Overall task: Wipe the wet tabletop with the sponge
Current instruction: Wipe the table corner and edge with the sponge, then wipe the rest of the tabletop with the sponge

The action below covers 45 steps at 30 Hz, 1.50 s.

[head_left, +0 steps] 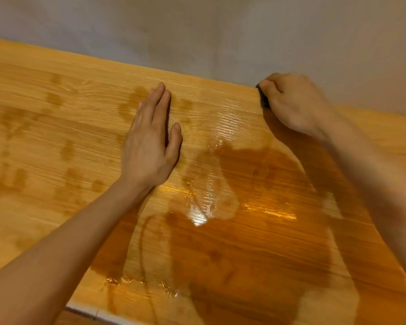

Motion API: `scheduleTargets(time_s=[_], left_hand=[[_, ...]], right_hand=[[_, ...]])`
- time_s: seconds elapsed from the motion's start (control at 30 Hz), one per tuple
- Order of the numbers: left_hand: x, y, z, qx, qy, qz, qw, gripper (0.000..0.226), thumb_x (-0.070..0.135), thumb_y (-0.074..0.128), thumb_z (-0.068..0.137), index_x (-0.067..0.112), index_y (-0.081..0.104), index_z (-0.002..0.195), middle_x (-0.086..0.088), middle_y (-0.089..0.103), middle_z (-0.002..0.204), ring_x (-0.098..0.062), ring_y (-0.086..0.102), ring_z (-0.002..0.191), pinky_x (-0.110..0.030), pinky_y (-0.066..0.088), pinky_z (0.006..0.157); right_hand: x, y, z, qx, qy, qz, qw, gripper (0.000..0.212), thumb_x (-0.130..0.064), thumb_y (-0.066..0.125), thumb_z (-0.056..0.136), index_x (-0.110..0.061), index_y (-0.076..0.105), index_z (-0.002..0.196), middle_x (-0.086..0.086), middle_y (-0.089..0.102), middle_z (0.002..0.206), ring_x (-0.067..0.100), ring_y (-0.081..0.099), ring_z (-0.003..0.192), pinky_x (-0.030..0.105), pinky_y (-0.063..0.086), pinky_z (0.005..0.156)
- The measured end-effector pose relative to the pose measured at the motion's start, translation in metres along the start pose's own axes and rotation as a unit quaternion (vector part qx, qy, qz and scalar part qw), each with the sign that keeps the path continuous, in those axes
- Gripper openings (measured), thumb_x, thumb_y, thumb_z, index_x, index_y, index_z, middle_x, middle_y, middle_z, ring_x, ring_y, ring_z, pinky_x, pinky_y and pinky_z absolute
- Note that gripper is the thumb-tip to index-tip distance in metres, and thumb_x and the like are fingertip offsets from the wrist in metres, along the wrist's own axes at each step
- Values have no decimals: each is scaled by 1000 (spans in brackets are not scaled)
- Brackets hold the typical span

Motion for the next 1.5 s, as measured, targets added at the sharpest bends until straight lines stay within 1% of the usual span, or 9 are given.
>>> scheduleTargets(time_s=[0.3,0.4,0.53,0.67,0.9,1.1,1.2,1.4,1.5], left_hand=[[2,-2,0,2,-4,-12,1000,60,30,39,106,3,28,158,-10,25,167,-21,20,156,-43,20,126],[3,0,1,1,3,-6,1000,60,29,39,105,2,28,158,-10,24,168,-22,19,156,-40,15,128],[1,3,1,-7,14,2,1000,61,29,38,106,0,25,158,-12,20,168,-22,15,157,-33,7,129],[1,2,0,15,35,9,999,60,28,35,107,-3,26,157,-16,23,167,-28,20,156,-33,9,128],[1,6,1,18,36,5,999,61,27,34,105,-3,25,157,-16,23,167,-30,19,156,-35,11,129],[2,6,2,29,42,6,999,60,26,34,105,-5,26,156,-19,26,165,-32,21,155,-39,14,129],[1,7,3,19,34,4,999,61,27,34,105,-3,25,157,-17,23,166,-30,18,156,-33,7,128],[0,9,2,0,27,23,999,63,30,32,106,1,19,160,-12,17,169,-25,13,157,-31,4,128],[0,7,0,0,27,25,999,62,29,32,106,0,19,160,-13,17,169,-26,13,157,-29,3,128]], right_hand=[[-142,60,56,-21,-92,-13,995,31,-25,36,101,-16,66,105,10,65,114,32,58,108,30,36,75],[-117,47,41,-13,-110,15,994,29,-29,36,100,-19,60,87,3,65,95,28,59,92,34,41,71],[-10,-2,-13,84,-60,10,995,34,-31,36,103,-17,65,114,6,69,113,27,59,106,41,47,88],[48,-23,-53,168,-13,17,986,39,-27,37,102,-8,59,128,9,61,129,28,49,124,30,33,103],[23,3,-98,267,17,43,963,41,-14,42,102,-5,45,142,9,44,148,22,31,143,33,21,120],[-11,45,-168,222,11,-32,974,43,-20,41,103,-9,43,144,4,39,152,19,29,144,41,25,118],[-3,31,-138,180,2,-96,979,46,-27,32,105,-13,36,148,2,31,156,21,18,148,44,14,121],[2,21,-73,215,80,-40,972,50,-27,22,106,-9,21,152,7,17,161,24,6,150,40,4,123],[-30,52,-122,196,13,-42,980,51,-27,26,105,-7,22,152,8,18,161,23,7,150,40,4,123]])
Point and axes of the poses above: each hand's wrist, its own z-axis towards the middle knuckle, its own y-axis out of the palm, x = y × z, the point moved 10 cm from there along z, towards the middle knuckle
